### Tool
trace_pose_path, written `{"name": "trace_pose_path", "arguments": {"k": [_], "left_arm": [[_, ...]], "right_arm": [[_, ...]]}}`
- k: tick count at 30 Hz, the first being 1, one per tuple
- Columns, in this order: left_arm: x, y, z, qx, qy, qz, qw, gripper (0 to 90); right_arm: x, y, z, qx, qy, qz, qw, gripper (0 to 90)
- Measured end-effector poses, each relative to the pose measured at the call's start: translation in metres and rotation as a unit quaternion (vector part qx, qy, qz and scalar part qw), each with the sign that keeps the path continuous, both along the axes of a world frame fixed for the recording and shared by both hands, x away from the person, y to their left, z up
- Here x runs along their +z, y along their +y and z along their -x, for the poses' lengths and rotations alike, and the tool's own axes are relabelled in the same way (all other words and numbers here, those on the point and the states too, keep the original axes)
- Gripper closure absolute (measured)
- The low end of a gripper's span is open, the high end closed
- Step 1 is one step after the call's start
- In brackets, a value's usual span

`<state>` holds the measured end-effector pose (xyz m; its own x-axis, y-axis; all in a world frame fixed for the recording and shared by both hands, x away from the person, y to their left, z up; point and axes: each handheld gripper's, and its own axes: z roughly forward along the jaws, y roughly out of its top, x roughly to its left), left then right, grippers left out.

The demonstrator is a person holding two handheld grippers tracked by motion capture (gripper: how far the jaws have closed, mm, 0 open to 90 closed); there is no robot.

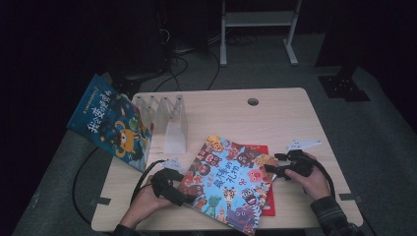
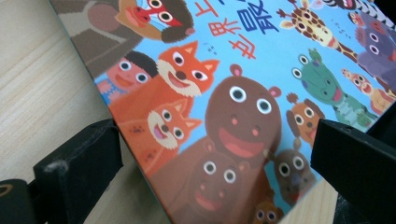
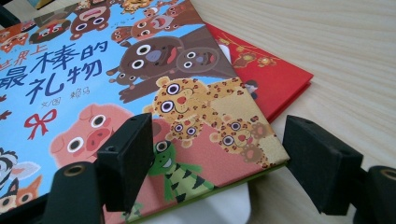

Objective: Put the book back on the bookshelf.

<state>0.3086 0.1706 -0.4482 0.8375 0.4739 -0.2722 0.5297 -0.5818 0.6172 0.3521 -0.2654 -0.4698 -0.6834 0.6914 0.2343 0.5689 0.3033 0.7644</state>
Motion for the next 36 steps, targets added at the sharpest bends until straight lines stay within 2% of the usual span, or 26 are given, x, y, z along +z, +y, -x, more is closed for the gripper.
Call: {"name": "trace_pose_path", "arguments": {"k": [5,8,17,22,26,30,36], "left_arm": [[0.0,0.002,0.0,0.006,0.001,0.0,1.0,1.2],[-0.001,0.001,-0.001,0.009,0.0,0.004,1.0,1.2],[-0.009,-0.007,-0.017,0.014,0.011,0.006,0.9998,1.2],[-0.006,-0.012,-0.025,0.022,0.01,0.0,0.9997,1.2],[-0.005,-0.01,-0.03,0.028,0.012,0.009,0.9995,1.2],[-0.007,-0.008,-0.034,0.036,0.015,0.013,0.9991,1.2],[-0.009,-0.009,-0.035,0.03,0.016,0.01,0.9994,1.2]], "right_arm": [[0.002,0.006,0.004,0.01,-0.01,0.011,0.9998,24.6],[0.002,0.006,0.005,0.009,-0.011,0.009,0.9999,24.6],[0.001,0.006,0.007,0.008,-0.014,0.007,0.9998,24.7],[0.001,0.006,0.007,0.009,-0.016,0.007,0.9998,24.7],[0.0,0.007,0.009,0.013,-0.016,0.005,0.9998,24.8],[0.0,0.013,0.01,0.028,-0.017,0.004,0.9995,24.2],[0.001,0.015,0.01,0.034,-0.025,0.01,0.9991,25.8]]}}
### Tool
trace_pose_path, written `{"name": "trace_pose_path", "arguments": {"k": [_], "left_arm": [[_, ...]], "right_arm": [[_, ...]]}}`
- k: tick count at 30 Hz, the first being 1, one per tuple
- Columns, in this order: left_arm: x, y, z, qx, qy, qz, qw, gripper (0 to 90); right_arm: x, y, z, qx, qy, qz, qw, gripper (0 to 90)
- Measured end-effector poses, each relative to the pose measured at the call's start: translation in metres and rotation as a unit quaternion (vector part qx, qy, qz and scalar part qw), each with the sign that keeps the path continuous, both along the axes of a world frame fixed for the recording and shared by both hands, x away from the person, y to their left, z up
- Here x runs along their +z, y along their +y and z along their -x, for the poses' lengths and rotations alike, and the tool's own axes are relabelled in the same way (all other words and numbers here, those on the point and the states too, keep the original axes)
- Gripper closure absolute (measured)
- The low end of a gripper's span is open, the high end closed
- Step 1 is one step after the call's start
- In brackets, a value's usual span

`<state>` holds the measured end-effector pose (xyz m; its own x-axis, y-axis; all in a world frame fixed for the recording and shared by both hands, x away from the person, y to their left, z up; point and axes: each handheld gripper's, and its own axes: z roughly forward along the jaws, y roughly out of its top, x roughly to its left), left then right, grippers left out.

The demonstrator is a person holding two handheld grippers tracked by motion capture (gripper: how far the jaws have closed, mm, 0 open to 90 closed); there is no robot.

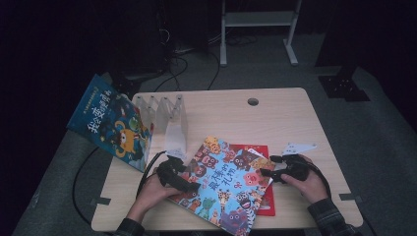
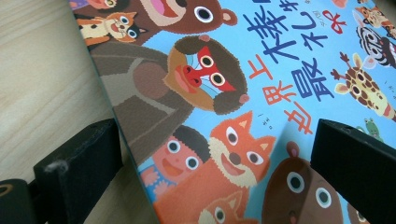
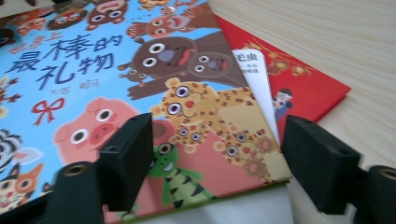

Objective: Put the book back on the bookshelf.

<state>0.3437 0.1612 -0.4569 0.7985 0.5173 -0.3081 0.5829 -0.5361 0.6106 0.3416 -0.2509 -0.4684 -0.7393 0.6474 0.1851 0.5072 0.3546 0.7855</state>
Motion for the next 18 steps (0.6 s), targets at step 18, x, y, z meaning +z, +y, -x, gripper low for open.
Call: {"name": "trace_pose_path", "arguments": {"k": [18], "left_arm": [[-0.002,0.001,-0.006,0.009,0.011,-0.002,0.9999,1.0]], "right_arm": [[0.0,0.012,0.003,0.031,-0.005,-0.003,0.9995,26.3]]}}
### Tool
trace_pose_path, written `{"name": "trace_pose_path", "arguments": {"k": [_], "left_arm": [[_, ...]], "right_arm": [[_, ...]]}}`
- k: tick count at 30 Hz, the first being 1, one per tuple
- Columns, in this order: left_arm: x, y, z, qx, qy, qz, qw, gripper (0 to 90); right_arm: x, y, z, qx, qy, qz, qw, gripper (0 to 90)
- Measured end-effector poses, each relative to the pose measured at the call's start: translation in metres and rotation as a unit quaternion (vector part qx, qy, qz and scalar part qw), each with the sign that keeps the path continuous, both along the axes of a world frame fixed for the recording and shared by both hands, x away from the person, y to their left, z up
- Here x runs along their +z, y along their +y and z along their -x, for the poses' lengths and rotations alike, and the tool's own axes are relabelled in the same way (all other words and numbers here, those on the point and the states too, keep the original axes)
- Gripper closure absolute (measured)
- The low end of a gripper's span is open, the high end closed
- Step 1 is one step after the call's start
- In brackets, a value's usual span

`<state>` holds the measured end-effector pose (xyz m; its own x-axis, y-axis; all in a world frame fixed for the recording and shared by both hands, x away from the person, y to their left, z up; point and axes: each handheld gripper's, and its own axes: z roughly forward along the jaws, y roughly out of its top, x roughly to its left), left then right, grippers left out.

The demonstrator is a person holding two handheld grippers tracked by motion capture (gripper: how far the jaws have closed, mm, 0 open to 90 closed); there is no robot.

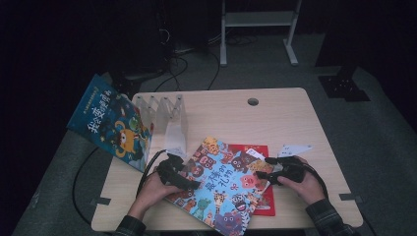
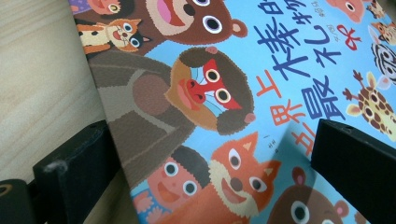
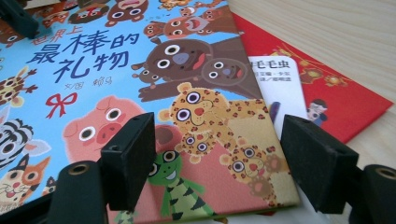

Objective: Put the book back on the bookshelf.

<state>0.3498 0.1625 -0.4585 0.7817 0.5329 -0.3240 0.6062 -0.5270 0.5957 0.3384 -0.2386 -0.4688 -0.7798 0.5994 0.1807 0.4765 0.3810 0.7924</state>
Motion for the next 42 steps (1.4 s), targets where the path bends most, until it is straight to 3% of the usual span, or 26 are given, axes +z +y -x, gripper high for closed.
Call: {"name": "trace_pose_path", "arguments": {"k": [7,17,19,24,28,42], "left_arm": [[0.001,0.001,0.003,0.003,-0.002,-0.003,1.0,1.1],[0.001,0.002,0.005,0.002,-0.003,-0.005,1.0,1.1],[0.001,0.002,0.005,0.002,-0.003,-0.005,1.0,1.1],[0.001,0.002,0.005,0.002,-0.003,-0.005,1.0,1.1],[0.001,0.002,0.005,0.001,0.0,-0.004,1.0,1.1],[-0.003,0.006,-0.001,0.007,0.013,0.008,0.9999,1.0]], "right_arm": [[0.001,0.0,0.002,-0.001,-0.003,0.003,1.0,27.1],[0.012,-0.016,0.02,-0.02,-0.035,0.039,0.9984,43.5],[0.015,-0.02,0.027,-0.016,-0.035,0.033,0.9987,45.7],[0.012,-0.018,0.041,-0.001,-0.032,0.044,0.9985,54.1],[0.009,-0.014,0.042,0.004,-0.029,0.053,0.9981,59.3],[0.006,-0.006,0.036,0.014,-0.031,0.056,0.9979,63.2]]}}
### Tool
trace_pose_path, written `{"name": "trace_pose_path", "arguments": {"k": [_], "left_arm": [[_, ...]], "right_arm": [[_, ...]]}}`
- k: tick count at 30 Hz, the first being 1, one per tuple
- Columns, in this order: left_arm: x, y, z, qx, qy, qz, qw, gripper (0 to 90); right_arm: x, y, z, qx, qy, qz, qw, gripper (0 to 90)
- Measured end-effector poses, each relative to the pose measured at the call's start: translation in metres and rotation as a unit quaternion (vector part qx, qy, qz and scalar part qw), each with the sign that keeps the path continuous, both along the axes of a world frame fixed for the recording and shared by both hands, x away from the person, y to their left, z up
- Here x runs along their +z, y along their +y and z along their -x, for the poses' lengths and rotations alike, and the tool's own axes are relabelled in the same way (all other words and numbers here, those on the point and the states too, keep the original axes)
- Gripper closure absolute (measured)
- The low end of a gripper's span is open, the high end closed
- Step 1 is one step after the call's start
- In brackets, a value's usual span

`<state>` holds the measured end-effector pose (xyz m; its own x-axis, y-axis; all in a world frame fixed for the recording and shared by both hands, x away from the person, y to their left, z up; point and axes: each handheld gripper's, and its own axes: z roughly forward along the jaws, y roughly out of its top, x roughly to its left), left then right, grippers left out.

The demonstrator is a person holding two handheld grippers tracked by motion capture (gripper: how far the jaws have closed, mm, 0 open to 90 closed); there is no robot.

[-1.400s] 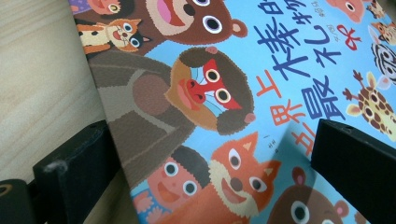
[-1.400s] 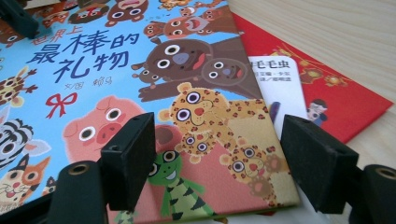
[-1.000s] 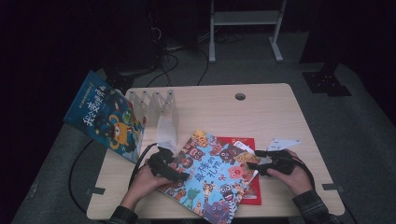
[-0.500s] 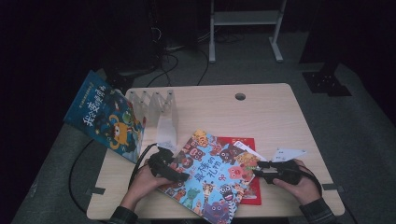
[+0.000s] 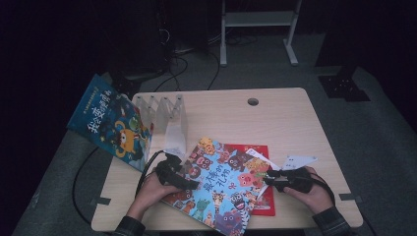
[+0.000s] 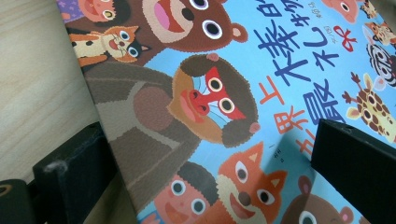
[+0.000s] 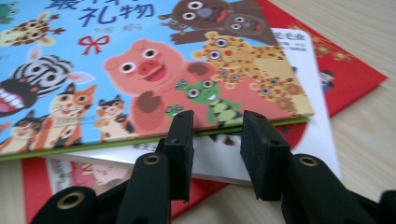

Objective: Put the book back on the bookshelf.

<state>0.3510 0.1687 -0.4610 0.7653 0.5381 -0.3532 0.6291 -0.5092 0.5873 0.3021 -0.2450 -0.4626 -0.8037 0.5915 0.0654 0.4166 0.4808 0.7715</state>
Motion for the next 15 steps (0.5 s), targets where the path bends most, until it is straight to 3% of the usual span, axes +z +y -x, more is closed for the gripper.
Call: {"name": "trace_pose_path", "arguments": {"k": [15], "left_arm": [[-0.0028,-0.0025,-0.0036,0.006,0.023,0.006,0.9997,0.0]], "right_arm": [[0.0,0.0058,0.0059,0.022,-0.001,0.0,0.9998,65.6]]}}
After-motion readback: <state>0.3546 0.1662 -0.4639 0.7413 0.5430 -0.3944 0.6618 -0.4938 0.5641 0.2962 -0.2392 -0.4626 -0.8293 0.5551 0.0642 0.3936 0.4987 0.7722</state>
